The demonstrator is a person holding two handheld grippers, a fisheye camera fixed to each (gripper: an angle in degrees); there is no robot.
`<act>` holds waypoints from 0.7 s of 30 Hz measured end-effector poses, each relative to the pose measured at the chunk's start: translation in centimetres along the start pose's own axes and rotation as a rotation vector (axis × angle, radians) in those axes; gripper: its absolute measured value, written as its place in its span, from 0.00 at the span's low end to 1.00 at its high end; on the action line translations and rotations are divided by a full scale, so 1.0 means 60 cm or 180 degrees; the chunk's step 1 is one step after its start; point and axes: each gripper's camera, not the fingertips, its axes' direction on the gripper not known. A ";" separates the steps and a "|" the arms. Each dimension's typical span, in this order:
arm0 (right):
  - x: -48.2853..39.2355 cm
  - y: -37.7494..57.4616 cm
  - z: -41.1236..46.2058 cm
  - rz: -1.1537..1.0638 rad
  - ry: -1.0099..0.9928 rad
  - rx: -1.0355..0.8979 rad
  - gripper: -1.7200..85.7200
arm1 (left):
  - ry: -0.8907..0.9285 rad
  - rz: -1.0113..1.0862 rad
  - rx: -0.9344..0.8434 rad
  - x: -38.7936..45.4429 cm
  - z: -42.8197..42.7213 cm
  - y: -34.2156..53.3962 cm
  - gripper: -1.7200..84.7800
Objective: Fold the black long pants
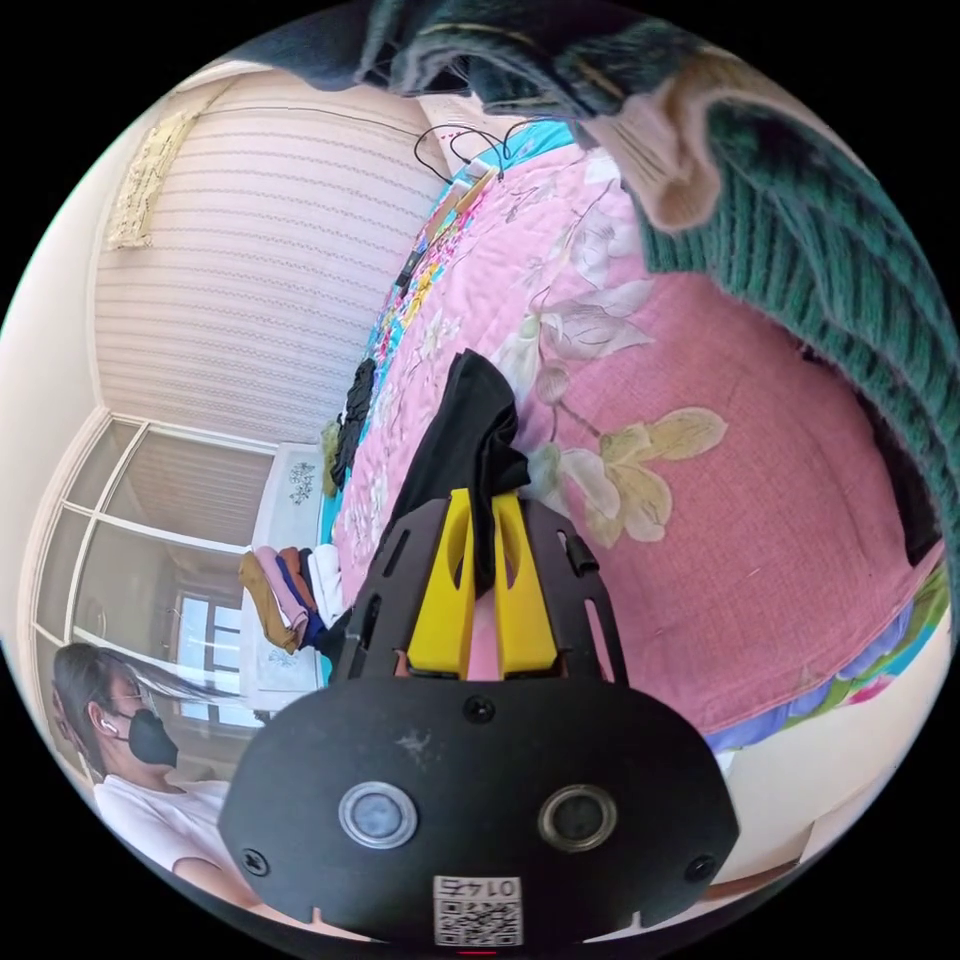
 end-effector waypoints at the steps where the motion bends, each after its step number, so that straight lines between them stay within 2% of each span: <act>1: 0.001 0.002 0.001 0.0000 0.0023 -0.0007 0.04 | 0.0071 -0.0072 0.0002 -0.004 0.020 0.003 0.15; 3: 0.005 0.013 0.001 0.0038 0.0043 0.0008 0.04 | 0.0189 -0.0099 0.0018 0.003 0.055 0.004 0.13; 7: 0.009 0.030 -0.012 0.0101 -0.0088 0.0100 0.04 | 0.0219 -0.0126 -0.0139 0.025 0.114 0.012 0.03; 11: -0.001 0.050 -0.045 -0.0025 -0.0179 0.0012 0.04 | 0.0255 0.0171 -0.0184 0.037 0.089 0.043 0.02; 13: -0.003 0.068 -0.062 -0.0097 -0.0146 -0.0094 0.04 | 0.0101 0.0252 -0.0199 0.026 0.062 0.075 0.02; 17: 0.017 0.134 -0.089 -0.0061 -0.0097 -0.0469 0.04 | -0.0611 0.0493 -0.0520 0.005 0.076 0.124 0.05; 19: 0.028 0.160 -0.094 -0.0016 0.0063 -0.0590 0.04 | -0.0764 0.0597 -0.0634 0.004 0.097 0.161 0.08; 21: 0.031 0.189 -0.119 -0.0019 0.0381 -0.0552 0.04 | -0.0864 0.0758 -0.0509 0.019 0.090 0.192 0.09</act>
